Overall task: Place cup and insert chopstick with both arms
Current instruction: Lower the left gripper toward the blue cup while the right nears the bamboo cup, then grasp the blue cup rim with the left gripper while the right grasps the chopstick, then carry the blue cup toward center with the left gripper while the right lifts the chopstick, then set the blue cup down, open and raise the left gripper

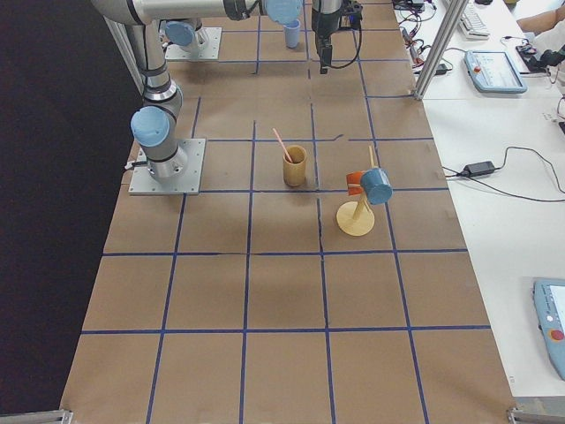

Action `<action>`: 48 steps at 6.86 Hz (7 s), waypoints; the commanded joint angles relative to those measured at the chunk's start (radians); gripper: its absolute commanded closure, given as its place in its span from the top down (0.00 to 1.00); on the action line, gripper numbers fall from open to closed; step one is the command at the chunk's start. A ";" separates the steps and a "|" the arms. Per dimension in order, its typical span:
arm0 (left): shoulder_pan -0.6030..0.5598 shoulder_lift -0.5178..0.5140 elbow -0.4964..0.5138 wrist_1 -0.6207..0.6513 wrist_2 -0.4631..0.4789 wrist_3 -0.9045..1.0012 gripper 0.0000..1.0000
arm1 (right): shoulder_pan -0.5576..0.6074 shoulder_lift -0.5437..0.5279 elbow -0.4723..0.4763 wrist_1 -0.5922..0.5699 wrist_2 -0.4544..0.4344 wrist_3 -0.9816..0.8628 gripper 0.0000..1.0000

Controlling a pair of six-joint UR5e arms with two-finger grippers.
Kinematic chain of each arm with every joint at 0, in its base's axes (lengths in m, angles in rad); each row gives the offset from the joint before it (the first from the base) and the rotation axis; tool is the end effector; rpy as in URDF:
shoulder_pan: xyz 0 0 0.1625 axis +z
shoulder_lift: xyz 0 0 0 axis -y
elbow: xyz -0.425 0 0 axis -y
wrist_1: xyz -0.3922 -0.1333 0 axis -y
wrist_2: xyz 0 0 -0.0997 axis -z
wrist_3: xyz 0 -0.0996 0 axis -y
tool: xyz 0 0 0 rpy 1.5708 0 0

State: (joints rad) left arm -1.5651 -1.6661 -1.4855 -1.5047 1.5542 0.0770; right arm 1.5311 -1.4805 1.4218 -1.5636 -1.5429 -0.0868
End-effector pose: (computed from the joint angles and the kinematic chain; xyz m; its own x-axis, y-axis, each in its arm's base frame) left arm -0.1319 -0.5385 0.4878 -0.9973 0.0721 0.0122 0.0712 0.9958 -0.0572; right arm 0.1148 -0.5395 0.5145 -0.9986 -0.0484 -0.0233 -0.0471 0.9974 -0.0537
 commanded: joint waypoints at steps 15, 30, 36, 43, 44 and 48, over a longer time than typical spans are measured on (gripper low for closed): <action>0.246 -0.017 -0.435 0.345 0.056 0.164 1.00 | -0.299 0.009 0.404 -0.062 -0.014 0.171 1.00; 0.271 -0.050 -0.437 0.299 0.040 0.149 0.00 | -0.299 -0.007 0.227 0.280 -0.040 0.162 0.03; -0.230 -0.245 -0.103 0.268 -0.109 -0.664 0.00 | -0.296 0.009 -0.116 0.559 0.092 0.188 0.04; -0.299 -0.366 -0.098 0.293 -0.106 -0.737 0.07 | -0.292 0.036 -0.159 0.658 0.387 0.347 0.04; -0.299 -0.365 -0.096 0.293 -0.106 -0.734 0.53 | -0.292 0.045 -0.159 0.674 0.432 0.360 0.04; -0.241 -0.305 -0.034 0.292 -0.108 -0.544 1.00 | -0.249 0.057 -0.149 0.715 0.570 0.484 0.04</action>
State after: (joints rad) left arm -1.8300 -1.9978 -1.5577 -1.2022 1.4453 -0.5395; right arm 1.2543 -1.4233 1.2714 -0.8474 -1.0170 0.3424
